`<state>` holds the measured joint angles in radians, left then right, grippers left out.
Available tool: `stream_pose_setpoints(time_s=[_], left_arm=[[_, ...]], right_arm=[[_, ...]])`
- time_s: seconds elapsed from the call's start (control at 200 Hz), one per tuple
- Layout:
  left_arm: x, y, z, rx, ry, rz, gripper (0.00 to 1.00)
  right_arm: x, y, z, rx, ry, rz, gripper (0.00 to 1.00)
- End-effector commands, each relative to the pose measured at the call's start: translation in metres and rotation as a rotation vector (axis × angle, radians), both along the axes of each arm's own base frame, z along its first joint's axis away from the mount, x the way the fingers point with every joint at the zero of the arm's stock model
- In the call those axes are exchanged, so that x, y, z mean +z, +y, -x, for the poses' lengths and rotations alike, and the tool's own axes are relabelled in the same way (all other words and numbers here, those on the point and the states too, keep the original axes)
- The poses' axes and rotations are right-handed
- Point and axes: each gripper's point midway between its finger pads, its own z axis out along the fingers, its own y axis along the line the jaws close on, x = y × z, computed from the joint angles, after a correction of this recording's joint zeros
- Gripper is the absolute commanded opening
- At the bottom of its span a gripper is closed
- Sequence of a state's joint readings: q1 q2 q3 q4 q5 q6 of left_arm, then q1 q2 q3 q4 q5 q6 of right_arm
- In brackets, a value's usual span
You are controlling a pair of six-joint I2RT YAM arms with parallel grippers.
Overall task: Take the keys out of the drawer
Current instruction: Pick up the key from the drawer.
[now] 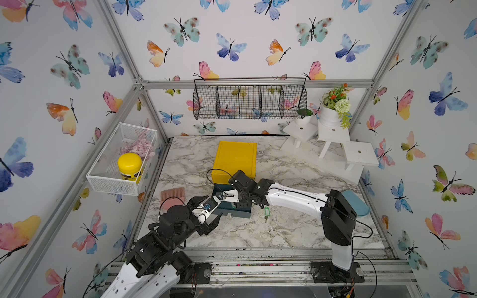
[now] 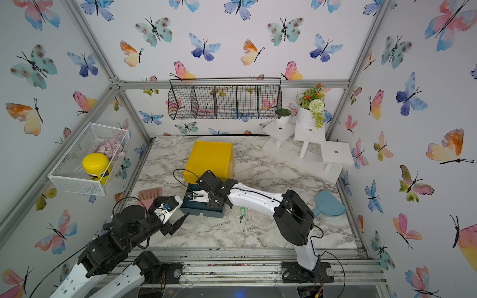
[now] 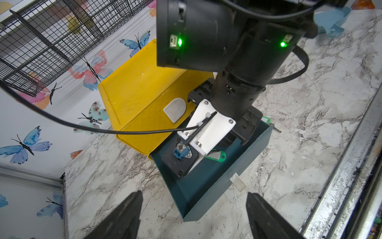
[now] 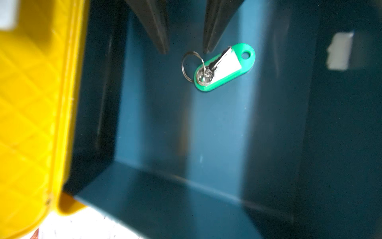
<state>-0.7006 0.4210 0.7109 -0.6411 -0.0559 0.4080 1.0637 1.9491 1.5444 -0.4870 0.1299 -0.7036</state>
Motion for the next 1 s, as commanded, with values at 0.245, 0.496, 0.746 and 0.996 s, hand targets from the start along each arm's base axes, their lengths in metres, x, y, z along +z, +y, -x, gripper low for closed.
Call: stream_pose_setpoints(time_s=[0.245,0.496,0.746,0.996], left_arm=[[0.006,-0.002,0.004,-0.021,-0.005,0.017,0.84],[0.007,-0.003,0.003,-0.024,-0.006,0.017,0.84],[0.005,-0.003,0.004,-0.027,-0.003,0.019,0.84],[0.004,-0.003,0.004,-0.026,0.0,0.022,0.84]], right_arm=[[-0.02,-0.001,-0.001,0.031,0.014,0.06,0.35],[-0.018,0.004,-0.004,0.038,-0.001,0.051,0.35],[-0.017,0.003,0.001,0.076,0.003,0.047,0.36],[-0.024,0.001,0.003,0.1,0.004,0.071,0.36]])
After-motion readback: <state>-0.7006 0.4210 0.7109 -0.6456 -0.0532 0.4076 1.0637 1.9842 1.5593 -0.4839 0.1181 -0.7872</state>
